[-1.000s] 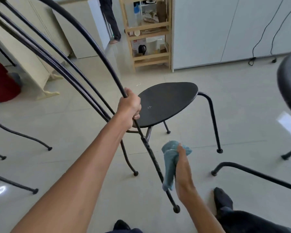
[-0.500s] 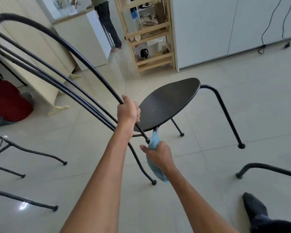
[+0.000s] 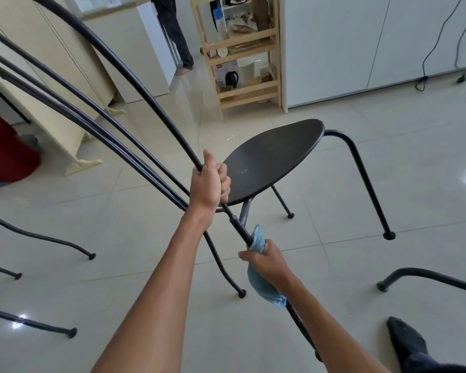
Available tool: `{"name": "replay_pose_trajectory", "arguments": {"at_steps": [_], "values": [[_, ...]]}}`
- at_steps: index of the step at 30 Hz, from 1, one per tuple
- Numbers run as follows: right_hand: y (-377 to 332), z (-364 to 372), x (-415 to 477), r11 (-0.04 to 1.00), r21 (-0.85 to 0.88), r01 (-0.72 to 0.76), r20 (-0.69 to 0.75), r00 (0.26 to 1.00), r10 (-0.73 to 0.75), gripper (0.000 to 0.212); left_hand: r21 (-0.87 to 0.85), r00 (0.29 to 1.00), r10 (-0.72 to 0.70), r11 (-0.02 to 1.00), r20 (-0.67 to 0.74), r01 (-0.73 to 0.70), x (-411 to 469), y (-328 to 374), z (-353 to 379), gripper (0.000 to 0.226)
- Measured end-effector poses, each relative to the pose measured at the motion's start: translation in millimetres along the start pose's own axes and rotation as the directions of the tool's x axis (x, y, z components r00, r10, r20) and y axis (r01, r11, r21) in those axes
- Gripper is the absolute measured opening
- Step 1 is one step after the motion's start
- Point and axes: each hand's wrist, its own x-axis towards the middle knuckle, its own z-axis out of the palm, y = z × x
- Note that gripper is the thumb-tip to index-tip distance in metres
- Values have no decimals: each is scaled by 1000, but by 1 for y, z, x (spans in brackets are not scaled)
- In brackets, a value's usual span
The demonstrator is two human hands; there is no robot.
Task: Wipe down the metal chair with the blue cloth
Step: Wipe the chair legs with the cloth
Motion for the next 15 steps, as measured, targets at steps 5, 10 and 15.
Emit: {"name": "replay_pose_trajectory", "arguments": {"at_steps": [5, 10, 15], "values": [[12, 28, -6, 937, -332, -107, -427, 903, -48, 24, -29, 997, 4, 1000, -72, -6, -5, -11, 7, 56], [-14, 33, 2, 895, -445, -17, -419, 887, -191, 22, -62, 988, 27, 997, -150, -36, -1, -20, 9, 53], [-31, 29, 28, 971, -193, 140, -144, 975, -169, 31, 4, 978, 64, 998, -197, -64, 8, -26, -1, 54]]}}
